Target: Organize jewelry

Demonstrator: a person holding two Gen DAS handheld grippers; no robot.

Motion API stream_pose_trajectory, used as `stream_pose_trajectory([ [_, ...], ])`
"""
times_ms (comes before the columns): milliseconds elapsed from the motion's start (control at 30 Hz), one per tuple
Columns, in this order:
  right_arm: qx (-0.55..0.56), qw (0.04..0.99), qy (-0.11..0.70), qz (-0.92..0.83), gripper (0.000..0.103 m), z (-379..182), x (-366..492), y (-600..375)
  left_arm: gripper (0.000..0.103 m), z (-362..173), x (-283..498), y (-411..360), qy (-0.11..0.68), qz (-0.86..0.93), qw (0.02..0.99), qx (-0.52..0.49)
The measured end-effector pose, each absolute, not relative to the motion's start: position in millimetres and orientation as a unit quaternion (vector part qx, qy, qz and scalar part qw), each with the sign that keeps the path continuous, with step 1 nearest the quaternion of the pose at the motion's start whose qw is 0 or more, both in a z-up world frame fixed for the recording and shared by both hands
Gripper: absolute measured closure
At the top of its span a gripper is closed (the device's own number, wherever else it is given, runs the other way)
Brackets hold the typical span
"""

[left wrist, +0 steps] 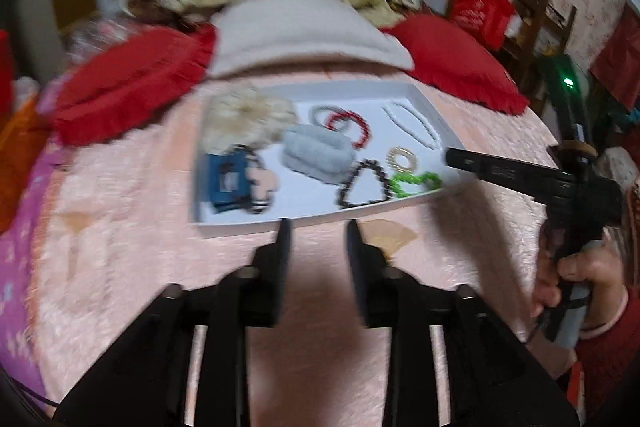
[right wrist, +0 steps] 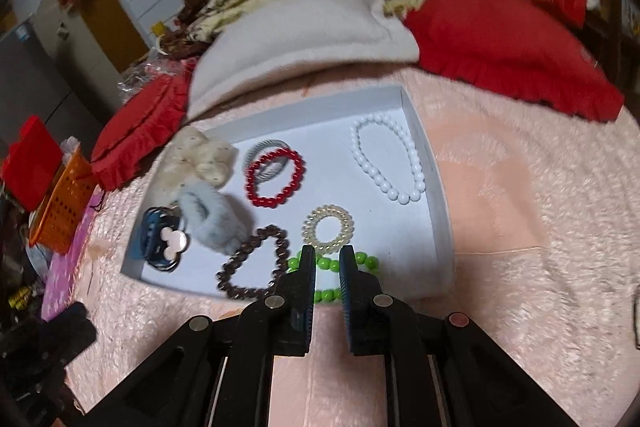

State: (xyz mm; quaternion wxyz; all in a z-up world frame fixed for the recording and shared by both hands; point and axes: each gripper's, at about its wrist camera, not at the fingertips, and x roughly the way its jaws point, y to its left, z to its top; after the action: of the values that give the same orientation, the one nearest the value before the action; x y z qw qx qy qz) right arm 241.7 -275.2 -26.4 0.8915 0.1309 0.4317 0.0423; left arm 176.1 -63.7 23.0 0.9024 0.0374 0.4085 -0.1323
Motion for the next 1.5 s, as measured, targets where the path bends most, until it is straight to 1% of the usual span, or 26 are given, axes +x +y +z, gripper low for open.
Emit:
stream_pose_trajectory([
  [33, 0.127, 0.896, 0.423, 0.040, 0.092, -22.2, 233.1, -273.3, 0.059, 26.2, 170.8, -59.8, 0.400, -0.122, 0.908, 0.037],
  [133, 0.129, 0.906, 0.402, 0.036, 0.091, -13.9, 197.8, -265.7, 0.059, 37.0, 146.4, -46.2, 0.370, -0.089, 0.924, 0.030],
  [200, 0.131, 0.910, 0.392, 0.033, 0.086, -12.9, 173.4, -260.2, 0.059, 43.9, 131.7, -41.6, 0.347, -0.069, 0.935, 0.030],
  [233, 0.131, 0.911, 0.389, 0.031, 0.080, -13.5, 161.9, -256.4, 0.055, 47.2, 125.4, -39.3, 0.335, -0.057, 0.940, 0.033],
  [267, 0.131, 0.912, 0.387, 0.029, 0.076, -13.7, 152.6, -253.2, 0.051, 50.6, 118.9, -37.9, 0.322, -0.045, 0.945, 0.035],
  [300, 0.133, 0.913, 0.384, 0.029, 0.076, -14.6, 139.4, -249.2, 0.039, 54.5, 111.3, -36.7, 0.308, -0.036, 0.950, 0.037],
  [333, 0.135, 0.914, 0.382, 0.028, 0.076, -15.2, 129.0, -245.9, 0.030, 59.6, 101.8, -34.8, 0.296, -0.026, 0.954, 0.035],
  [500, 0.155, 0.909, 0.385, 0.025, 0.075, -19.6, 93.2, -237.0, 0.027, 77.3, 68.1, -27.0, 0.275, -0.022, 0.961, 0.019],
  [533, 0.154, 0.909, 0.386, 0.024, 0.075, -18.7, 88.2, -234.7, 0.025, 80.6, 62.1, -26.2, 0.272, -0.022, 0.962, 0.018],
  [600, 0.142, 0.912, 0.384, 0.019, 0.075, -14.9, 78.6, -228.5, 0.024, 89.6, 46.5, -24.2, 0.254, -0.009, 0.967, 0.021],
  [700, 0.125, 0.919, 0.373, 0.005, 0.075, -8.4, 65.1, -219.9, 0.019, 98.8, 26.0, -19.2, 0.229, 0.025, 0.973, 0.027],
  [733, 0.122, 0.921, 0.370, 0.003, 0.074, -6.0, 61.4, -217.3, 0.017, 101.2, 20.6, -17.7, 0.220, 0.037, 0.974, 0.029],
  [800, 0.123, 0.923, 0.365, 0.007, 0.071, -2.3, 54.5, -212.7, 0.017, 103.6, 11.5, -13.8, 0.211, 0.052, 0.976, 0.027],
  [833, 0.121, 0.923, 0.365, 0.007, 0.069, -1.8, 51.9, -211.0, 0.017, 103.8, 8.1, -11.2, 0.210, 0.054, 0.976, 0.023],
  [967, 0.105, 0.927, 0.361, 0.004, 0.068, 1.8, 43.3, -201.4, 0.017, 102.9, -1.4, -3.2, 0.216, 0.048, 0.975, 0.003],
  [1167, 0.089, 0.929, 0.360, 0.003, 0.066, 3.0, 34.3, -188.1, 0.017, 100.6, -15.2, 3.3, 0.219, 0.043, 0.975, -0.001],
  [1500, 0.075, 0.929, 0.362, -0.009, 0.064, 0.7, 30.8, -183.0, 0.017, 90.7, -11.8, 7.4, 0.244, 0.035, 0.969, -0.014],
])
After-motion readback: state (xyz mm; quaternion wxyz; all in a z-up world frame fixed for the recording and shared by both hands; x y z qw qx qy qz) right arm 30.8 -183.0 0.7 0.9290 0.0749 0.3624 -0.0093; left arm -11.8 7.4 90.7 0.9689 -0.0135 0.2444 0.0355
